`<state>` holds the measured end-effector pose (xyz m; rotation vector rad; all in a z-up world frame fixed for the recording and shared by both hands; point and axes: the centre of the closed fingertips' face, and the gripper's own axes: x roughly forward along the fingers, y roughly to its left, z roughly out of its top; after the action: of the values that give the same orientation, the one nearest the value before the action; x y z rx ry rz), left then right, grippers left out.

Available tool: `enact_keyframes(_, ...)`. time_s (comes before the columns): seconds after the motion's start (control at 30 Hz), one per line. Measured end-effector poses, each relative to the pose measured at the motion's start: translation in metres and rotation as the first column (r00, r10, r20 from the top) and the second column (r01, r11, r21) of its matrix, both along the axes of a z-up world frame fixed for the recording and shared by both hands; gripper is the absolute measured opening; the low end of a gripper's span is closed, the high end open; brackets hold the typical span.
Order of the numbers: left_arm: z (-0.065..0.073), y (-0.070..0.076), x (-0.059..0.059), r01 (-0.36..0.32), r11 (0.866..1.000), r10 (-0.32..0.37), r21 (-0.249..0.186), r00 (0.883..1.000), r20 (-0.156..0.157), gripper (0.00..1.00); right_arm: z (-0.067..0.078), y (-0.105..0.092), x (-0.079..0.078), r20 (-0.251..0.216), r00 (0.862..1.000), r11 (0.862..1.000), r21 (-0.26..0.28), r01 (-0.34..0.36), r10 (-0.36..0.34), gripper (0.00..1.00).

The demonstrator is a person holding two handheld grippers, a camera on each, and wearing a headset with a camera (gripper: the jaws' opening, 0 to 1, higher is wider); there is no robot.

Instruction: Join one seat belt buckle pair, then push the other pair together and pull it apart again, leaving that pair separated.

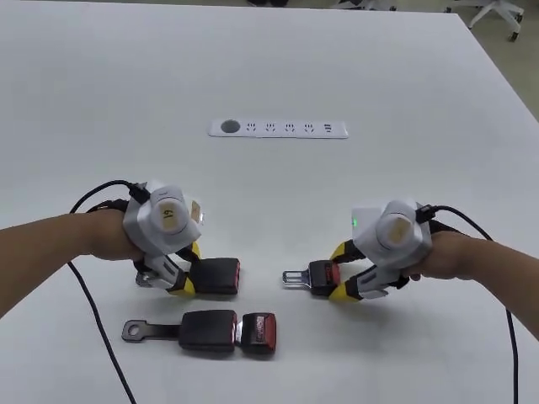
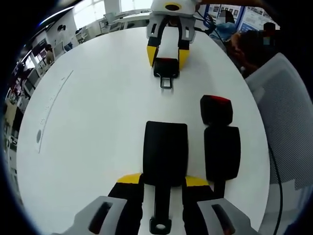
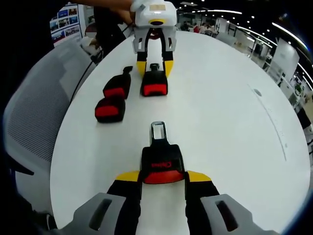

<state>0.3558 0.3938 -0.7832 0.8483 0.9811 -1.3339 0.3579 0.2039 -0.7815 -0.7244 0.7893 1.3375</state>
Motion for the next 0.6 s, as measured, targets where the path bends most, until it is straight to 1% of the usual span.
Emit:
enact_keyframes(0.27,0.0,0.0,0.0,-0.021,1.0,0.021,-0.007,1.0,0.006,0.31,0.0,0.005,0.002,0.007,1.0,1.0,0.006,0.004,-0.004,0.31)
enact_keyframes(0.43,0.0,-0.001,-0.001,-0.017,1.0,0.017,0.006,1.0,0.013,0.31,0.002,0.009,0.002,0.012,1.0,1.0,0.01,0.001,-0.001,0.31)
enact_keyframes(0.6,0.0,0.0,0.0,-0.02,1.0,0.019,0.015,1.0,0.008,0.31,0.004,0.014,0.001,0.015,1.0,1.0,0.019,0.007,-0.007,0.31)
